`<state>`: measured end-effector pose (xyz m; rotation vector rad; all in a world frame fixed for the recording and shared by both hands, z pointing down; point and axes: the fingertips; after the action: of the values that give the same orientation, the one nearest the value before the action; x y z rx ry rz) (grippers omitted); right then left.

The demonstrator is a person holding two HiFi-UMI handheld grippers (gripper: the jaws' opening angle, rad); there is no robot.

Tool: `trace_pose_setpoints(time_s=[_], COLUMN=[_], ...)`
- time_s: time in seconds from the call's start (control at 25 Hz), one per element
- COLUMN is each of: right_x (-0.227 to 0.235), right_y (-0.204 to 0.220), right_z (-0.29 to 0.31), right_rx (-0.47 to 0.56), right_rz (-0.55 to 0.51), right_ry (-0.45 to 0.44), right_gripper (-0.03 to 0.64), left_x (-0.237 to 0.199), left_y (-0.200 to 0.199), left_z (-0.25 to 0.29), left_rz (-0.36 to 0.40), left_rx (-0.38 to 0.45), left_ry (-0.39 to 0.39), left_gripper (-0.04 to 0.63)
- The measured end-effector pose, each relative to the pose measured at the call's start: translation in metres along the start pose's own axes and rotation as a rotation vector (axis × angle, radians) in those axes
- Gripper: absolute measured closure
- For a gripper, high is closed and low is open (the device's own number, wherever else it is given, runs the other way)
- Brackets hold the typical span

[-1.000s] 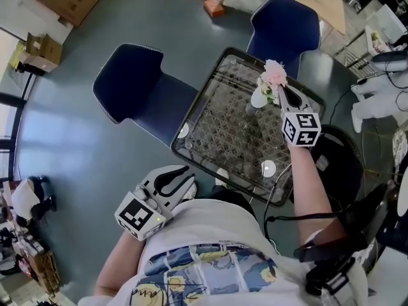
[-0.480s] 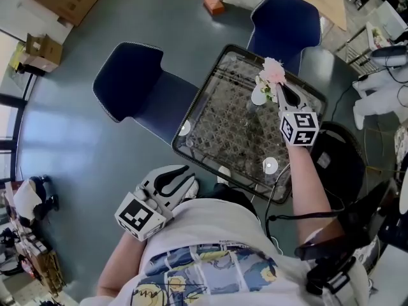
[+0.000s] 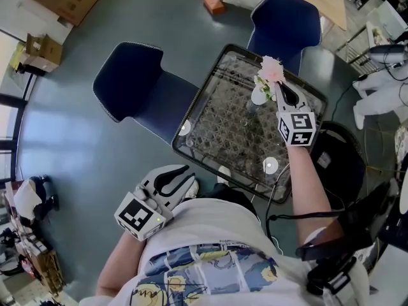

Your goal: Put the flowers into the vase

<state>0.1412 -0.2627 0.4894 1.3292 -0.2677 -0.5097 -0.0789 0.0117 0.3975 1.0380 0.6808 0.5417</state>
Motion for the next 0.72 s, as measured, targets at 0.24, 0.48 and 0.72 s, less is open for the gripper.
trace_pose_setpoints(time_s=[0.24,0.48,0.72], right_x=[-0.003,-0.005,-0.010], right_y=[0.002,0.005,0.005], right_z=[0.000,-0.002,-0.004], right_rx=[-0.003,-0.002,0.005], right_rz=[0.003,-0.015,-0.048], right_ry=[-0.002,0.003,0.009], right_gripper=[0.598,0.597,0.597], left_x=[-0.003,-0.003,-0.004], left_y=[-0.003,-0.005,-0.006], left_z=[-0.002,0.002,0.004], left_rz=[0.001,0.002,0.000], left_rx=[-0.002,-0.001,0.002], left_ry=[-0.001,0.004,0.011], left_gripper=[0.531,0.532,0.532])
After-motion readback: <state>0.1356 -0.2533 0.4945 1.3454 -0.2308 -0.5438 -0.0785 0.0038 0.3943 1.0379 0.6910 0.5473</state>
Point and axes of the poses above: the fingertips, and each gripper's own axes: z forward along the fingers, x to its right, y out of its underside, and after that the axes turned 5 degrees about x, right-handed
